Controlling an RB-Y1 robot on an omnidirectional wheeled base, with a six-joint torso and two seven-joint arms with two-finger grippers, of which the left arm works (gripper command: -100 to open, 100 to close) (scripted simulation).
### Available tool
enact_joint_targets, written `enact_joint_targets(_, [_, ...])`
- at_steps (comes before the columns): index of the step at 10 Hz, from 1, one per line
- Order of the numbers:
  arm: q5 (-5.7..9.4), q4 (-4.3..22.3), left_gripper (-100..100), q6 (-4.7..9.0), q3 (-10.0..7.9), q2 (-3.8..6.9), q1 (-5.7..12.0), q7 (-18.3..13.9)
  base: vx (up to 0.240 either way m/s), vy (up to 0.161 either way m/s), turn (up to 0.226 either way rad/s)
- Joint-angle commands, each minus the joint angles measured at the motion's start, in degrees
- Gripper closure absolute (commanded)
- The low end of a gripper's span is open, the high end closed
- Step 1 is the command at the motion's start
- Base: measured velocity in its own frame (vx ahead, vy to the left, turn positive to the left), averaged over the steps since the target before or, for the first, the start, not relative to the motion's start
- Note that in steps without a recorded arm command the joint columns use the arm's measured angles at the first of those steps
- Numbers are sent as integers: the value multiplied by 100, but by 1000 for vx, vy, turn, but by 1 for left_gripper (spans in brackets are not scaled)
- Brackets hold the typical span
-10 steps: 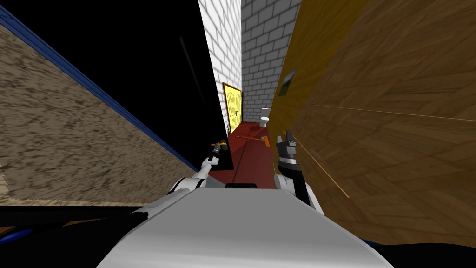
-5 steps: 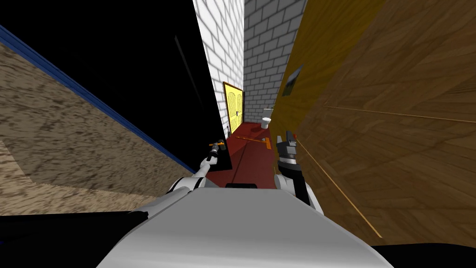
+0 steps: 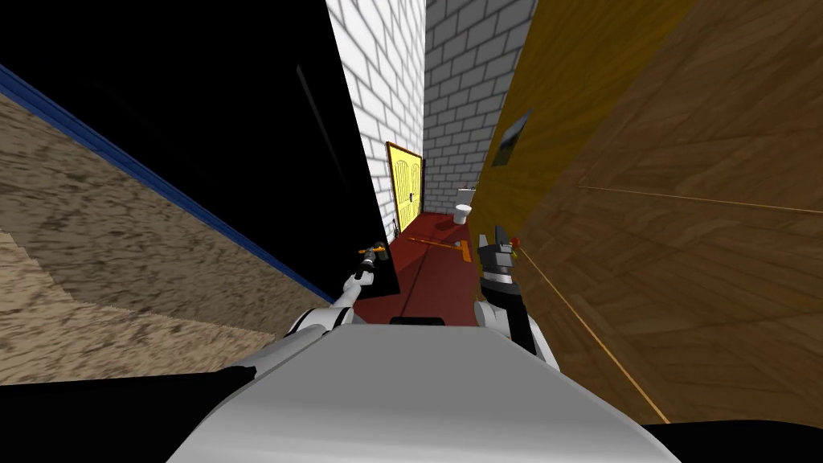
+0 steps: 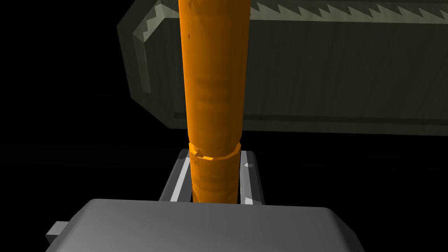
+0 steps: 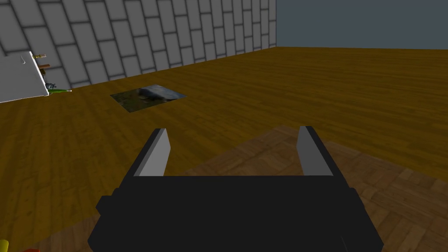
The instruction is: Push the door open
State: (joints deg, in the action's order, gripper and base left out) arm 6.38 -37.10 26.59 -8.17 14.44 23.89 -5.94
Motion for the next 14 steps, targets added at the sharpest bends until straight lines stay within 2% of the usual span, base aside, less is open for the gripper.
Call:
enact_joint_targets(1, [24, -48, 100, -10, -85, 33, -4, 38, 175, -40, 47])
enact_joint_targets(6, [117, 17, 100, 14, -372, 142, -50, 141, 203, -56, 54])
enact_joint_targets(8, [117, 17, 100, 14, -372, 142, -50, 141, 116, -19, 19])
enact_joint_targets(9, [154, 43, 100, 23, -488, 186, -69, 182, 148, -35, 39])
enact_joint_targets(13, [233, 98, 100, 44, -733, 279, -108, 270, 211, -78, 76])
enact_joint_targets(14, [233, 98, 100, 44, -733, 279, -108, 270, 115, -28, 29])
